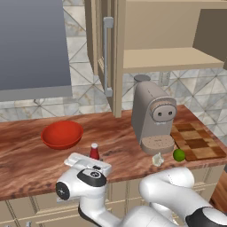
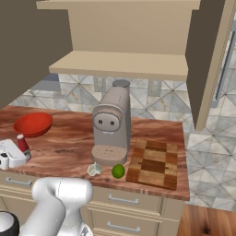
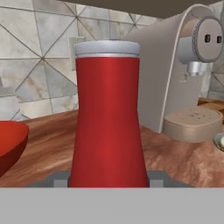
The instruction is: Open the cabinet. Place the bowl and condiment on the counter. Then place the lime and garlic on the cutting board.
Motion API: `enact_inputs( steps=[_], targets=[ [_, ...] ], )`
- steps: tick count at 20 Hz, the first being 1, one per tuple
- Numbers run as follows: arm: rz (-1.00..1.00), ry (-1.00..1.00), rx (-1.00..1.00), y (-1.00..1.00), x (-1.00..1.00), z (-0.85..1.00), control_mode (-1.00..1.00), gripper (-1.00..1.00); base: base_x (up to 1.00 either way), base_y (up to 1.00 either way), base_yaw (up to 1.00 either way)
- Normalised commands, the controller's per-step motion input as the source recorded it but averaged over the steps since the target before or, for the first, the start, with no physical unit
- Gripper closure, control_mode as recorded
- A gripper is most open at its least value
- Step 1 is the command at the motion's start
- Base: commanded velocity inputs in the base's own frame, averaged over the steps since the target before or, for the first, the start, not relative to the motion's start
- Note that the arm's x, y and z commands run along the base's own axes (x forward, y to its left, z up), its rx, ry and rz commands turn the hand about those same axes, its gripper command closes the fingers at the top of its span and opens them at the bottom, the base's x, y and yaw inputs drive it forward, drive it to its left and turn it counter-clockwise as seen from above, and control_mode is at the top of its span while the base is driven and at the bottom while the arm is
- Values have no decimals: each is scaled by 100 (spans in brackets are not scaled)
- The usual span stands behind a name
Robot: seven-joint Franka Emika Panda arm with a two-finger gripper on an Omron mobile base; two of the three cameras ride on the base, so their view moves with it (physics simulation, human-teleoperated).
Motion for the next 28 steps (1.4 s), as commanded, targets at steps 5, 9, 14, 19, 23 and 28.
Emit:
enact_inputs(
  steps=[5,9,14,19,23,28],
  targets=[
    [0,0,0,1,2,-22,-100,100,0,0,0],
    [0,0,0,0,0,-17,-100,100,0,0,0],
    [0,-2,0,0,6,-13,-100,100,0,0,0],
    [0,-3,1,0,17,-8,-100,100,0,0,0],
    [0,-4,2,0,20,-9,-100,100,0,0,0],
    [0,-1,1,0,24,-15,-100,100,0,0,0]
  ],
)
